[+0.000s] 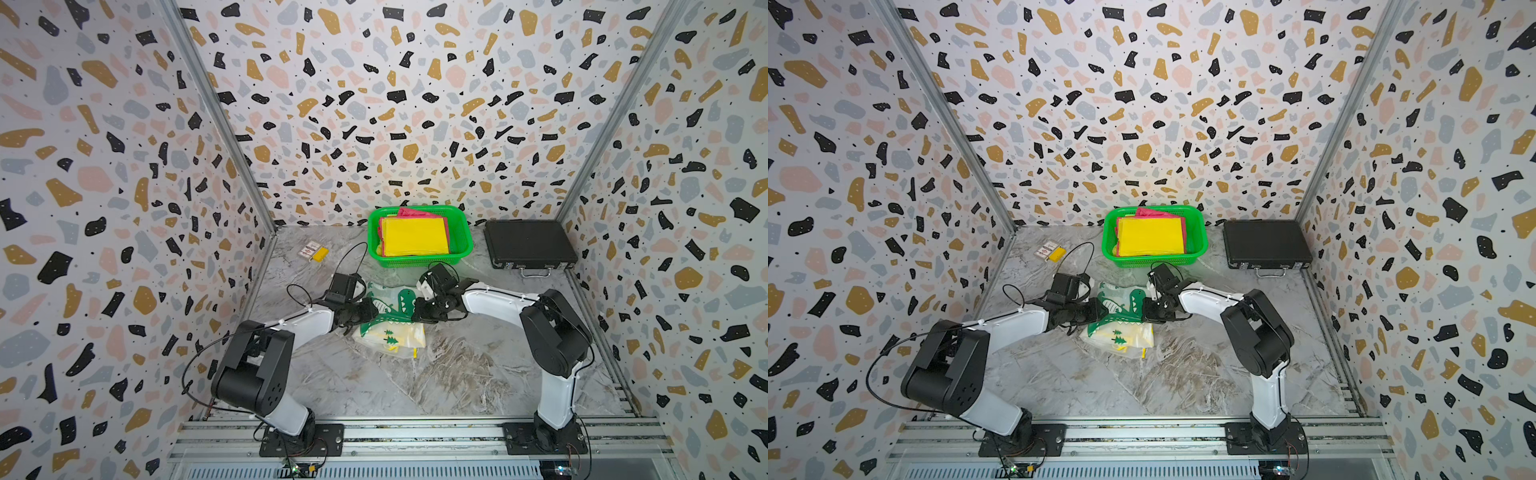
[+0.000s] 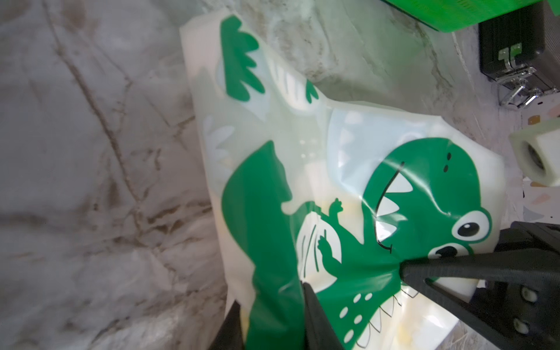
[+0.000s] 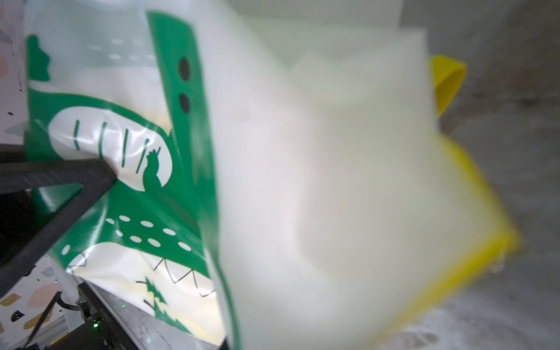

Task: Put the folded raincoat in the basket
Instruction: Pick up the raincoat from the center of the board.

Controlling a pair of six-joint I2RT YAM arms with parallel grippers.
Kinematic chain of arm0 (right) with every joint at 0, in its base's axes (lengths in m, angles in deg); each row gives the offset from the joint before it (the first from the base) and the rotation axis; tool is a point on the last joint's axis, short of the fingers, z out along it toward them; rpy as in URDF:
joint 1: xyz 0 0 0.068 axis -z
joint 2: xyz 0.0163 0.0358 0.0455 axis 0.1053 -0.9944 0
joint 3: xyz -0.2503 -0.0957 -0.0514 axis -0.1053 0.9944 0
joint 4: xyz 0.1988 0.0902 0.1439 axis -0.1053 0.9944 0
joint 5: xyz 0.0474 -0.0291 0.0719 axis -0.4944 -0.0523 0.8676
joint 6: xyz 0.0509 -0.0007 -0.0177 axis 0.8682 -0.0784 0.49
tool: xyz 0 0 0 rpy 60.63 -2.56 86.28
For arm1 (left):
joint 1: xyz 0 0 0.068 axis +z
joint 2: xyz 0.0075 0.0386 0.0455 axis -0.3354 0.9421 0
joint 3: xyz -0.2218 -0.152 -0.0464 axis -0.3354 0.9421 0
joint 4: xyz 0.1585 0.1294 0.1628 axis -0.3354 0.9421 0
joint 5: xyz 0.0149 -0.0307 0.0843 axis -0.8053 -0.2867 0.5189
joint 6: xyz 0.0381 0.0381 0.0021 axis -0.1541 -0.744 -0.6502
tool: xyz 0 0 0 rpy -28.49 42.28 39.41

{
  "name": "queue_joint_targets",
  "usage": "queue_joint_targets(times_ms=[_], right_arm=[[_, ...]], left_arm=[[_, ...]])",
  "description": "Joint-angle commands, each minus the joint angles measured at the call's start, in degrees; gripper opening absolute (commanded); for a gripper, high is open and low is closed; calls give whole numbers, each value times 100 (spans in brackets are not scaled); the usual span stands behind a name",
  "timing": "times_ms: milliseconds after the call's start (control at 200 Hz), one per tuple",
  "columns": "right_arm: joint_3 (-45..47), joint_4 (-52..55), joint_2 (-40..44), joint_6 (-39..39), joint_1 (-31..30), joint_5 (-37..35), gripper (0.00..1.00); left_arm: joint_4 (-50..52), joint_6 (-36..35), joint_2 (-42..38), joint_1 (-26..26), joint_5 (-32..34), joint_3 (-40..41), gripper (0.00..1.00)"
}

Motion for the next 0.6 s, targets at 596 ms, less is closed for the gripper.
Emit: queue_joint_targets(times_ms=[596], right_arm=[[-1164, 1226, 1284, -533, 477, 560, 0]], left_arm=[[216, 1127, -1368, -403, 171, -1378, 0]])
